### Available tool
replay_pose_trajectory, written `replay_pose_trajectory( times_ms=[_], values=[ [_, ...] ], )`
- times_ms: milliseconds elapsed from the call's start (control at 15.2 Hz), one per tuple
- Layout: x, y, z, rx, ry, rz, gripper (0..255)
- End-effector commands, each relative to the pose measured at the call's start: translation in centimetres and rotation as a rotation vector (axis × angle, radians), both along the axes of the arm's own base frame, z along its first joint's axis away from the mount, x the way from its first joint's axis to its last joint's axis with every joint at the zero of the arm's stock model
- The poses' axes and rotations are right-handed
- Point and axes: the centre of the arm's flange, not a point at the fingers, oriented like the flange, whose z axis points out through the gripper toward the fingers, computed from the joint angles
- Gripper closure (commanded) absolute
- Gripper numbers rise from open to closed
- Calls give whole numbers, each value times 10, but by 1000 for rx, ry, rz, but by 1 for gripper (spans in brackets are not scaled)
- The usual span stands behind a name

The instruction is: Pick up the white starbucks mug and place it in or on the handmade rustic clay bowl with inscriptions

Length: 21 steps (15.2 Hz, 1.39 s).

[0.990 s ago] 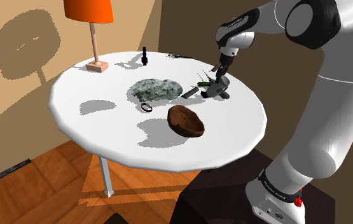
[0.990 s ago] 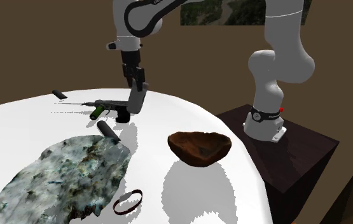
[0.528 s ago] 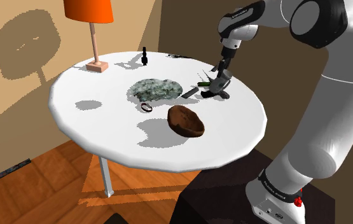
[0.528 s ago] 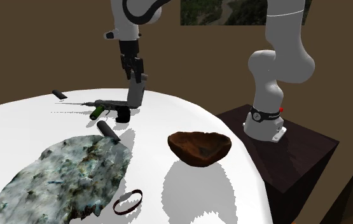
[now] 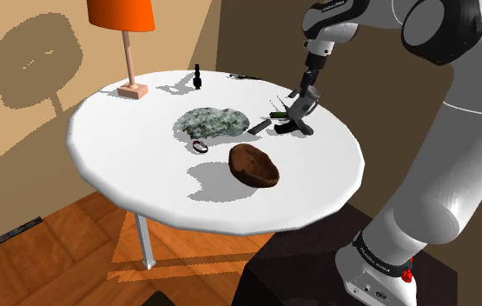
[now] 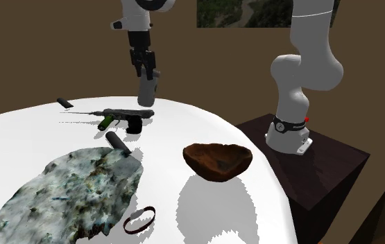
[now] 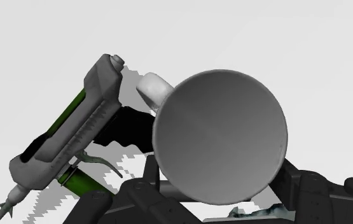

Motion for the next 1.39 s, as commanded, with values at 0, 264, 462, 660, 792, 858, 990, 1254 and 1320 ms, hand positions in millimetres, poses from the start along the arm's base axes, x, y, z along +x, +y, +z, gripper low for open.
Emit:
replay_pose_trajectory(
  times_ms=[0,264,462,660,792,858,990,1254,1320],
  values=[
    [-1,1,11,0,0,0,255],
    [-1,1,32,0,0,0,255],
    [-1,1,48,0,0,0,255],
    [-3,27,52,0,0,0,255],
    [-5,54,55,0,0,0,255],
    [-6,67,57,0,0,0,255],
    [-7,93,60,0,0,0,255],
    [-11,145,66,0,0,0,255],
    [-12,158,68,0,0,0,255]
  ],
)
